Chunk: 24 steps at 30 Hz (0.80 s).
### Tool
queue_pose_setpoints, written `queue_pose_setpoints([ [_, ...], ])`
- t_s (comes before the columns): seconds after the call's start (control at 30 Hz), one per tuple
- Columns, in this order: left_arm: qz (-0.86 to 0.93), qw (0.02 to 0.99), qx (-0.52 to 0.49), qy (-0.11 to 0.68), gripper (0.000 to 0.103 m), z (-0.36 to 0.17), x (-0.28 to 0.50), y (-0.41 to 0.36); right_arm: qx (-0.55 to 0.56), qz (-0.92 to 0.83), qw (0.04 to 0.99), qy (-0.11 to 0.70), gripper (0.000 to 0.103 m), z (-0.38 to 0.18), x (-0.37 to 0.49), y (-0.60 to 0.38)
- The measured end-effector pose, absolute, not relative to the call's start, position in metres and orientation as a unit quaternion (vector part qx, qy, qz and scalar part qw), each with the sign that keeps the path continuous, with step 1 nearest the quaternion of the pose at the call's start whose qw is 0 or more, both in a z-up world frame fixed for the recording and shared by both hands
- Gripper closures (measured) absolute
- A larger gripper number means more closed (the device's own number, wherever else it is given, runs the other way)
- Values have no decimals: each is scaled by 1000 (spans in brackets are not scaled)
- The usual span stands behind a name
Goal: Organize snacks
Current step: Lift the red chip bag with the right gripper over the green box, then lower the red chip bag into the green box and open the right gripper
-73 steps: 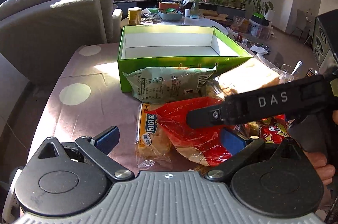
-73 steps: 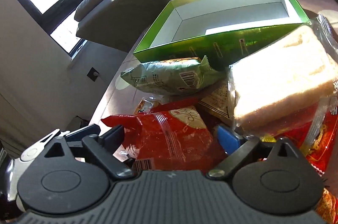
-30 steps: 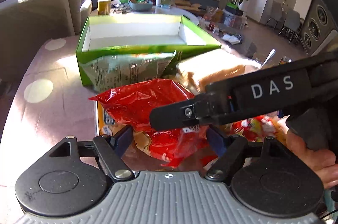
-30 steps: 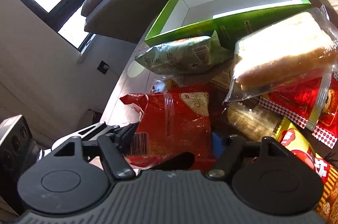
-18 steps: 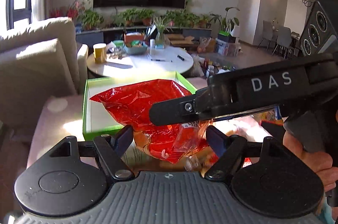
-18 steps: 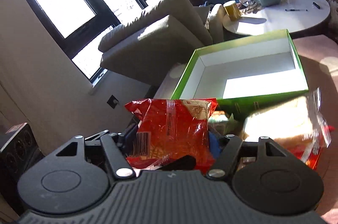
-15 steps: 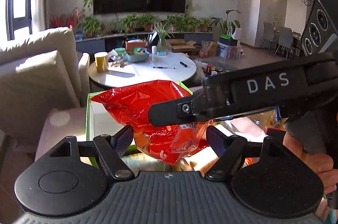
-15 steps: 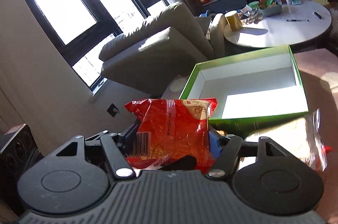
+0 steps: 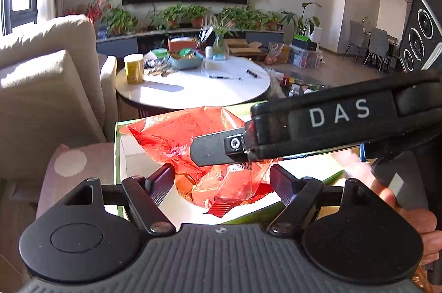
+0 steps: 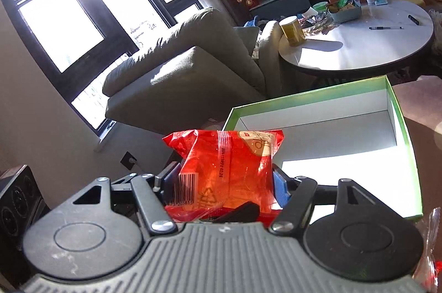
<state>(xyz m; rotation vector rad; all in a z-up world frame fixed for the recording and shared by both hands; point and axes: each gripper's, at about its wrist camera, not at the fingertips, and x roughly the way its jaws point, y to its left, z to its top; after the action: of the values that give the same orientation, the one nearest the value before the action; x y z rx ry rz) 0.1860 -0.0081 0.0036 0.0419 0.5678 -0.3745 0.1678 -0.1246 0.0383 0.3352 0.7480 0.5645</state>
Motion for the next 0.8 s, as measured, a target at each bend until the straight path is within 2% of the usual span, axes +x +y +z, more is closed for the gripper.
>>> queue_pose_setpoints([
  [0.33, -168, 942, 17, 291, 29, -25, 213, 13, 159, 258, 872, 384, 40, 10, 194, -108],
  [0.43, -137, 949, 32, 281, 24, -26, 204, 18, 157, 249, 870, 395, 39, 5, 194, -110],
  [0.73, -137, 953, 8, 271, 22, -13, 188, 25, 120, 232, 896, 359, 39, 29, 164, -120],
  [0.8, -137, 954, 1, 266, 19, -8, 181, 24, 99, 229, 906, 341, 39, 35, 152, -123],
])
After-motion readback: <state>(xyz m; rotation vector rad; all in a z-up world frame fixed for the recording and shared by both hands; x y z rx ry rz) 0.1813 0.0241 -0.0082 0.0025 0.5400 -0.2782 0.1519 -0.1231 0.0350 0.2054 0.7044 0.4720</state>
